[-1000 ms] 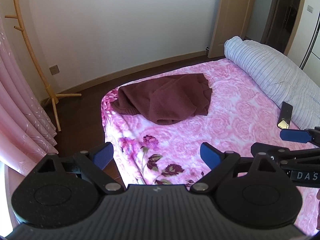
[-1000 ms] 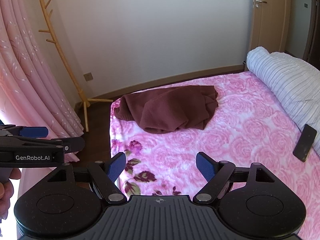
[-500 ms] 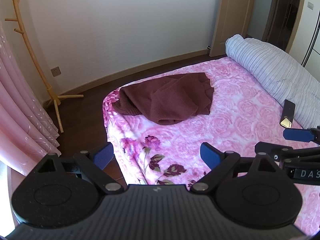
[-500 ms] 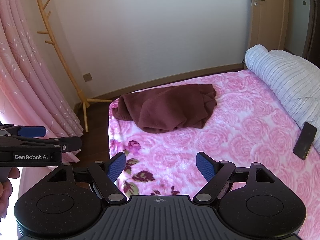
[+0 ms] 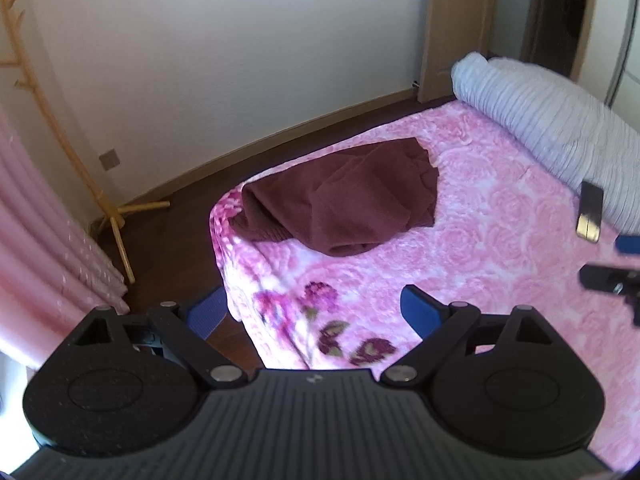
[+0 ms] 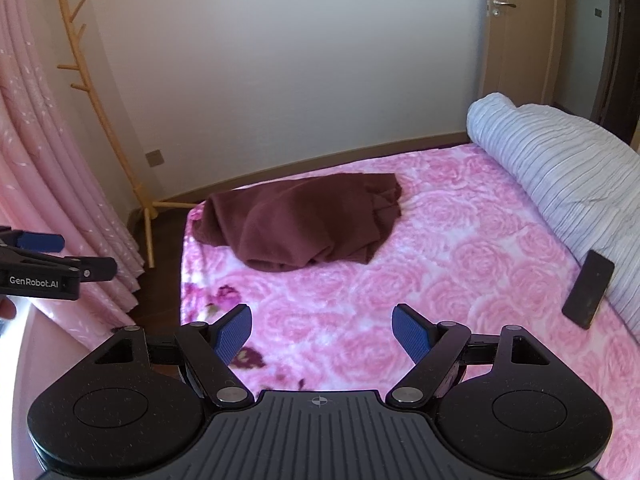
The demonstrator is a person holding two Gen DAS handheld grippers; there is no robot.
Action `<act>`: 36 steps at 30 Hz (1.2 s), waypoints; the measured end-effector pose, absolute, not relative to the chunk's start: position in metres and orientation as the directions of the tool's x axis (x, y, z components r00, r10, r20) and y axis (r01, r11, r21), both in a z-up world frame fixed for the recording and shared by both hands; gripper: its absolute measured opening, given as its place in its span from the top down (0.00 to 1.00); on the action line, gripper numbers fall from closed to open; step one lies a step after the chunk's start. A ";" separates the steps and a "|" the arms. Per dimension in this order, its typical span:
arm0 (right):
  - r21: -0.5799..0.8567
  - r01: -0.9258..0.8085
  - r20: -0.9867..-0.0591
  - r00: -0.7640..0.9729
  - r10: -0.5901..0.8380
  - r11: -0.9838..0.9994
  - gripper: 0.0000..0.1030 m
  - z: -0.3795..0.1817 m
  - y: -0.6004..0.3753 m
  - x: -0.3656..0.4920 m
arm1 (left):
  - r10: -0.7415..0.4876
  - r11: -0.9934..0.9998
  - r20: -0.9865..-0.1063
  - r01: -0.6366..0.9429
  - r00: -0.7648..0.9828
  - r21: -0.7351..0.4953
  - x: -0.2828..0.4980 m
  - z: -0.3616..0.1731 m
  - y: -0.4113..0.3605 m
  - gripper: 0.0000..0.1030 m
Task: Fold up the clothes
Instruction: 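Grasp the brown cardigan with the left gripper while the right gripper grasps another edge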
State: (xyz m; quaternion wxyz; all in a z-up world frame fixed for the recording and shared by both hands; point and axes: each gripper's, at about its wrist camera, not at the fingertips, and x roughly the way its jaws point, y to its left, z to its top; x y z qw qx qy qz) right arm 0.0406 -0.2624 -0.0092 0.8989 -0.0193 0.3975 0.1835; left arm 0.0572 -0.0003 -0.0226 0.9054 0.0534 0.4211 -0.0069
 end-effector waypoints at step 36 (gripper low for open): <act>-0.265 -0.732 -0.855 0.479 0.198 0.627 0.95 -0.139 -0.159 0.282 | -0.378 0.475 -0.747 0.807 0.547 0.351 0.279 -0.188 0.095 0.93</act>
